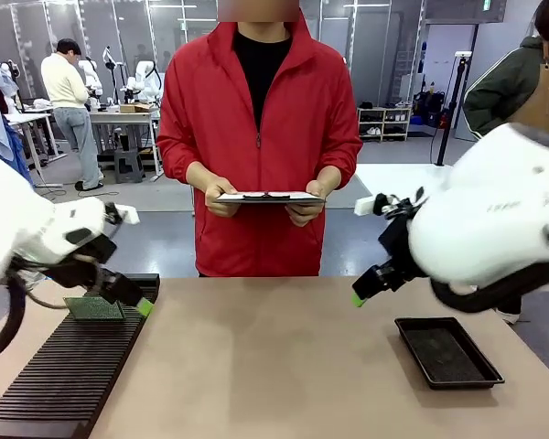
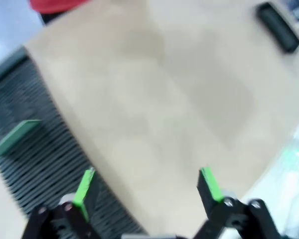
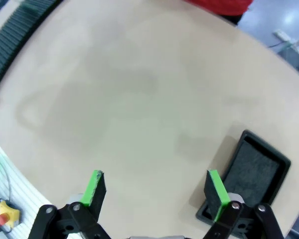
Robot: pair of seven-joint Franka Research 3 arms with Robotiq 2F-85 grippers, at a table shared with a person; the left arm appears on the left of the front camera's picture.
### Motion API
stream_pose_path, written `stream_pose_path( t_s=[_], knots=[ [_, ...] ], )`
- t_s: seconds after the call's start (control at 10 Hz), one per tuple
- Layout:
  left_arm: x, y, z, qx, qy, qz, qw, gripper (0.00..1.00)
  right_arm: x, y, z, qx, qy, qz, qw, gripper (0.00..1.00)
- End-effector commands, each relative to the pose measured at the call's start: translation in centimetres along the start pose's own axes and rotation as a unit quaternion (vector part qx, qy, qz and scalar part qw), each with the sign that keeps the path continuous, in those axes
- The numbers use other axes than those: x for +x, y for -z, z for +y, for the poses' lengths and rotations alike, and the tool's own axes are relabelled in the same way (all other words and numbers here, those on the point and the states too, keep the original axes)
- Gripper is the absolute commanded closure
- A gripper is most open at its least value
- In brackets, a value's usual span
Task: Inspect the PCB.
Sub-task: Pick up the Blank PCB and present it to the human.
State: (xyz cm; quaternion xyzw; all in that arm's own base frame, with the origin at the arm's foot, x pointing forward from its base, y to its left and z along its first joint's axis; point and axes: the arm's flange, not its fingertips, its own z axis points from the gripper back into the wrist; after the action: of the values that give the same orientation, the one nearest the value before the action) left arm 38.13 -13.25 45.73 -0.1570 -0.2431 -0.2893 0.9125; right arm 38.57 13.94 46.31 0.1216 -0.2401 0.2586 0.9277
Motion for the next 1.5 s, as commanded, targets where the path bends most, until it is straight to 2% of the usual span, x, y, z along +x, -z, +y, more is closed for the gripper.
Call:
stream_pose_path(
  t_s=[0.0, 0.1, 0.2, 0.4, 0.6, 0.7, 0.8, 0.9, 1.0, 1.1, 1.4],
  knots=[
    [-1.7, -4.7, 4.4, -0.112, -0.024, -0.021, 0.993, 0.0, -1.9, -3.4, -4.3, 0.109, 0.057, -0.006, 0.992, 0.0],
    [-3.3, -6.4, 6.0, -0.151, -0.04, -0.045, 0.987, 0.0, -3.5, -4.8, -6.2, 0.155, 0.088, -0.013, 0.984, 0.0],
    [-5.3, -7.3, 8.2, -0.184, -0.068, -0.065, 0.978, 0.0, -5.5, -6.0, -8.4, 0.221, 0.117, -0.031, 0.968, 0.0],
    [-9.8, -8.7, 11.2, -0.242, -0.112, -0.133, 0.955, 0.0, -10.2, -7.0, -12.3, 0.292, 0.177, -0.064, 0.938, 0.0],
    [-15.3, -10.0, 13.3, -0.293, -0.154, -0.172, 0.928, 0.0, -16.0, -7.6, -14.9, 0.341, 0.222, -0.114, 0.906, 0.0],
    [-17.7, -10.7, 14.2, -0.307, -0.171, -0.212, 0.912, 0.0, -18.8, -7.7, -15.7, 0.37, 0.239, -0.135, 0.888, 0.0],
    [-20.1, -11.1, 14.9, -0.316, -0.191, -0.211, 0.905, 0.0, -21.5, -7.8, -16.4, 0.382, 0.262, -0.16, 0.872, 0.0],
    [-22.3, -11.9, 15.6, -0.321, -0.194, -0.244, 0.894, 0.0, -24.0, -8.1, -16.9, 0.391, 0.274, -0.19, 0.858, 0.0],
    [-24.4, -12.7, 16.4, -0.316, -0.205, -0.242, 0.894, 0.0, -26.5, -8.5, -17.3, 0.394, 0.278, -0.223, 0.847, 0.0],
    [-25.7, -13.7, 17.2, -0.317, -0.24, -0.252, 0.882, 0.0, -28.0, -8.7, -17.1, 0.396, 0.267, -0.228, 0.849, 0.0],
    [-26.7, -14.6, 18.0, -0.301, -0.265, -0.259, 0.879, 0.0, -29.7, -9.3, -17.5, 0.386, 0.281, -0.247, 0.843, 0.0]
  ],
)
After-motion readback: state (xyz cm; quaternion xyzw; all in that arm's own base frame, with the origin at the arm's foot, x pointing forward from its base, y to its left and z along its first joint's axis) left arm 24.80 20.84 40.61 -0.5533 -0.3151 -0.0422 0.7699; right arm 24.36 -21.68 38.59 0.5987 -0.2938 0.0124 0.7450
